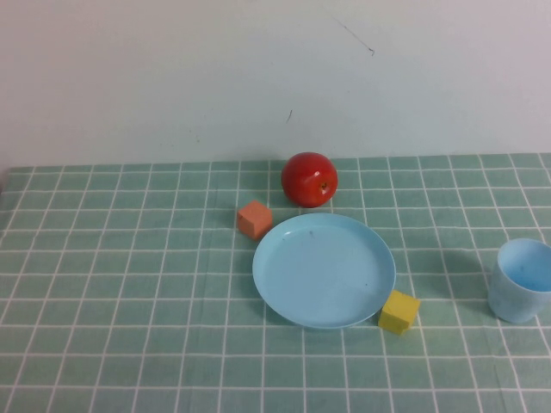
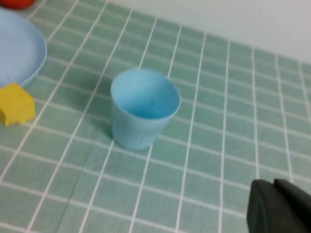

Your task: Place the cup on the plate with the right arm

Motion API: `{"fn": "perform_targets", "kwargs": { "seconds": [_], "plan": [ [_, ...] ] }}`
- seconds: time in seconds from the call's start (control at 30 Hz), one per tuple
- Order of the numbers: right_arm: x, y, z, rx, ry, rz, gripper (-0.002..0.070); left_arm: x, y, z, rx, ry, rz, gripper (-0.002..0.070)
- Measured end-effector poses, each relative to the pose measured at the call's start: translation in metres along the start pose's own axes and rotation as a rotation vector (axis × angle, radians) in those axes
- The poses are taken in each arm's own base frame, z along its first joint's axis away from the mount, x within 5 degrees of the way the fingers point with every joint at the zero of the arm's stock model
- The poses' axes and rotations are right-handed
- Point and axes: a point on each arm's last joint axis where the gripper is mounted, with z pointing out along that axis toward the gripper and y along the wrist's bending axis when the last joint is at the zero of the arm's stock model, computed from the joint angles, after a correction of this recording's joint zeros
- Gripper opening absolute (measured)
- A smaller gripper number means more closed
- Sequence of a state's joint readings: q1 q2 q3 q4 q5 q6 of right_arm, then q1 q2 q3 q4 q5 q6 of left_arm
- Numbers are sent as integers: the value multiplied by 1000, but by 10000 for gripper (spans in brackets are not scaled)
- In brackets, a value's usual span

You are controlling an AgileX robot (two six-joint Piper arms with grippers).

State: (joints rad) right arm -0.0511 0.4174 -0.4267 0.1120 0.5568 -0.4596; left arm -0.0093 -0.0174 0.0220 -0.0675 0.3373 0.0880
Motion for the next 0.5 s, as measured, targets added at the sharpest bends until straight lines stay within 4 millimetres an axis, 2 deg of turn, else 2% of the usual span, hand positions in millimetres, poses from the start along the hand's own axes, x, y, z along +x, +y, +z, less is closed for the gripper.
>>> {"fn": "perform_targets", "kwargs": {
  "seconds": [0.13, 0.3, 0.4, 0.5],
  "plan": [
    [9, 1, 26, -61, 154, 12, -3, 0, 0, 0, 0, 0, 0, -3],
    [9, 5, 49, -133, 224, 53, -3, 0, 0, 0, 0, 0, 0, -3],
    [3, 6, 61, -198, 237, 49, -3, 0, 0, 0, 0, 0, 0, -3],
    [-13, 6, 73, -264, 213, 53, 14, 0, 0, 0, 0, 0, 0, -3]
  ]
}}
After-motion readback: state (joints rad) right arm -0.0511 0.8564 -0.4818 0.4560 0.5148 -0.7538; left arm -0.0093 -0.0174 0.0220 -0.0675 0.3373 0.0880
